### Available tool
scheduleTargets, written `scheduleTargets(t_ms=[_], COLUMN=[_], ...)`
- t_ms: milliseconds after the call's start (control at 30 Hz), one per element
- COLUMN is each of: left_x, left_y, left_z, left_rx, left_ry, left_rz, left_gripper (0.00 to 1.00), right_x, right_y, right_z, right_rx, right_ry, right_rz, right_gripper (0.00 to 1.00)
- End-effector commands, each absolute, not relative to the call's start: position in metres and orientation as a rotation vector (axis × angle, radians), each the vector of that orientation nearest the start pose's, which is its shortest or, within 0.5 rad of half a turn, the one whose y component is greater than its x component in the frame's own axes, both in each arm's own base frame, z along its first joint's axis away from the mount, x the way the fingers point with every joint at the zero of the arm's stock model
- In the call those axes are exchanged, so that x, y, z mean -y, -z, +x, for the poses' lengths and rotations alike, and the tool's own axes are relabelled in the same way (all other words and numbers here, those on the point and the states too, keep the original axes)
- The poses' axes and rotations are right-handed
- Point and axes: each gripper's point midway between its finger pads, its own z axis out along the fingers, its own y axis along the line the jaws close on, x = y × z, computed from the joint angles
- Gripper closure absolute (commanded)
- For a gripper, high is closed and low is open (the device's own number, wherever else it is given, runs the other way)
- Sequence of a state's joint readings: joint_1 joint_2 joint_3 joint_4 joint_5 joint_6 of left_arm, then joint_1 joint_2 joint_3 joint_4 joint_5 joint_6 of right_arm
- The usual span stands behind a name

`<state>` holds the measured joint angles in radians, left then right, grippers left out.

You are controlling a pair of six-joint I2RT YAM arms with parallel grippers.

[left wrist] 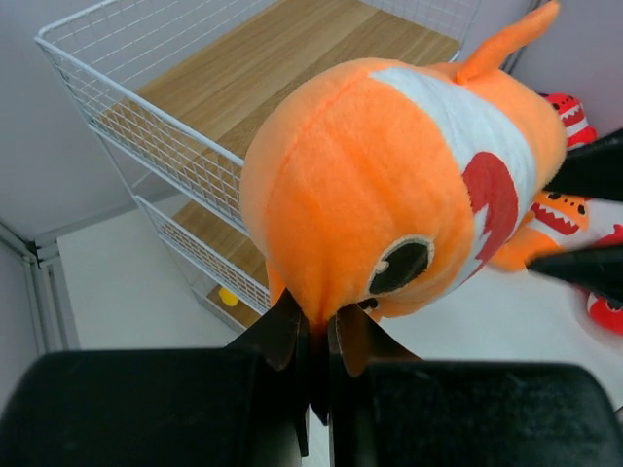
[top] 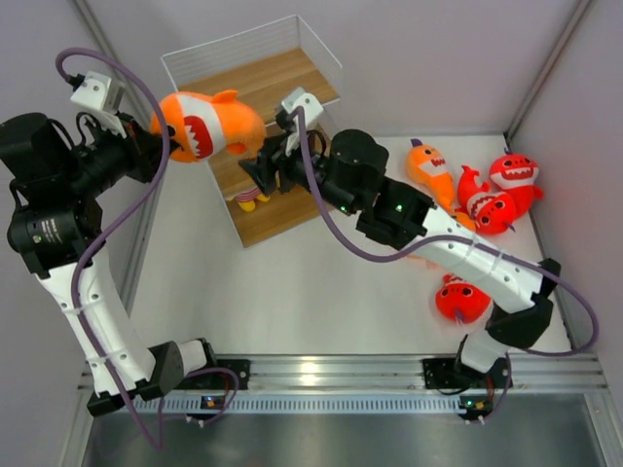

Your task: Place and organize the stuffed toys onto the shelf

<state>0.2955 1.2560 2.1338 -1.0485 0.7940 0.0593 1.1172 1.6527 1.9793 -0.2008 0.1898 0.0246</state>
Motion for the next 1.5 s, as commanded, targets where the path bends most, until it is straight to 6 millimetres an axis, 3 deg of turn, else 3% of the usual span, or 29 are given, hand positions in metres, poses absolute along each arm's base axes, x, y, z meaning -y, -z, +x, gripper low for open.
scheduleTargets(t_ms=[0,33,100,133,167,267,433,467,600,633,667,733,800,933,1033,1067,1100,1133,1200,1233,1333,1367,1400,1433,1467], left_x=[0.059,0.063,0.069,0.072,0.075,0.08,0.074,0.074,0.078,0.078,0.079,0.079,0.079,0.079,0.079,0.078,0.079,0.078,0.078,0.078,0.078,0.078,0.077,0.076,0.072], left_y=[-0.525,-0.527,-0.523,-0.523,-0.522,-0.511,-0.496,-0.493,-0.495,-0.496,-0.495,-0.495,-0.493,-0.489,-0.487,-0.487,-0.487,-0.487,-0.487,-0.487,-0.487,-0.488,-0.487,-0.488,-0.488], left_z=[0.239,0.229,0.224,0.219,0.217,0.217,0.223,0.223,0.219,0.217,0.217,0.216,0.216,0.215,0.215,0.216,0.216,0.217,0.218,0.219,0.219,0.219,0.22,0.22,0.223], left_rx=[-1.585,-1.565,-1.558,-1.549,-1.553,-1.569,-1.609,-1.613,-1.604,-1.599,-1.599,-1.596,-1.6,-1.603,-1.606,-1.606,-1.605,-1.607,-1.61,-1.609,-1.61,-1.609,-1.612,-1.615,-1.623], left_ry=[0.364,0.352,0.374,0.386,0.412,0.468,0.448,0.456,0.469,0.466,0.469,0.467,0.462,0.461,0.462,0.461,0.462,0.463,0.465,0.463,0.467,0.465,0.463,0.46,0.435], left_rz=[0.5,0.521,0.558,0.57,0.572,0.591,0.567,0.567,0.578,0.581,0.585,0.589,0.591,0.594,0.6,0.601,0.603,0.602,0.598,0.598,0.598,0.597,0.593,0.588,0.566], left_gripper=[1.0,1.0,1.0,1.0,1.0,1.0,1.0,1.0,1.0,1.0,1.0,1.0,1.0,1.0,1.0,1.0,1.0,1.0,1.0,1.0,1.0,1.0,0.95,0.83,0.45], right_x=[-0.406,-0.394,-0.36,-0.355,-0.337,-0.328,-0.337,-0.344,-0.38,-0.381,-0.394,-0.407,-0.413,-0.419,-0.417,-0.416,-0.417,-0.416,-0.418,-0.417,-0.42,-0.422,-0.424,-0.423,-0.422], right_y=[-0.52,-0.518,-0.514,-0.493,-0.514,-0.512,-0.515,-0.521,-0.514,-0.53,-0.508,-0.51,-0.511,-0.509,-0.507,-0.507,-0.504,-0.506,-0.501,-0.501,-0.501,-0.5,-0.502,-0.507,-0.512], right_z=[0.198,0.202,0.207,0.21,0.208,0.211,0.226,0.23,0.229,0.228,0.235,0.24,0.246,0.253,0.257,0.258,0.256,0.258,0.255,0.257,0.254,0.252,0.247,0.244,0.243], right_rx=[-1.179,-1.175,-1.129,-1.15,-1.085,-1.064,-1.063,-1.052,-1.033,-1.014,-1.055,-1.051,-1.048,-1.06,-1.062,-1.061,-1.059,-1.06,-1.062,-1.066,-1.074,-1.076,-1.066,-1.076,-1.08], right_ry=[-0.78,-0.734,-0.621,-0.581,-0.565,-0.503,-0.401,-0.375,-0.375,-0.385,-0.36,-0.352,-0.335,-0.318,-0.292,-0.286,-0.295,-0.307,-0.342,-0.344,-0.378,-0.396,-0.427,-0.466,-0.486], right_rz=[-0.846,-0.824,-0.768,-0.774,-0.713,-0.717,-0.739,-0.754,-0.94,-0.941,-1.024,-1.048,-1.063,-1.078,-1.092,-1.094,-1.122,-1.124,-1.167,-1.166,-1.159,-1.161,-1.167,-1.149,-1.133], right_gripper=[0.22,0.01,0.01,0.0,0.01,0.01,0.01,0.01,0.0,0.01,0.01,0.01,0.03,0.21,0.12,0.14,0.19,0.33,0.48,0.78,1.0,1.0,1.0,1.0,1.0])
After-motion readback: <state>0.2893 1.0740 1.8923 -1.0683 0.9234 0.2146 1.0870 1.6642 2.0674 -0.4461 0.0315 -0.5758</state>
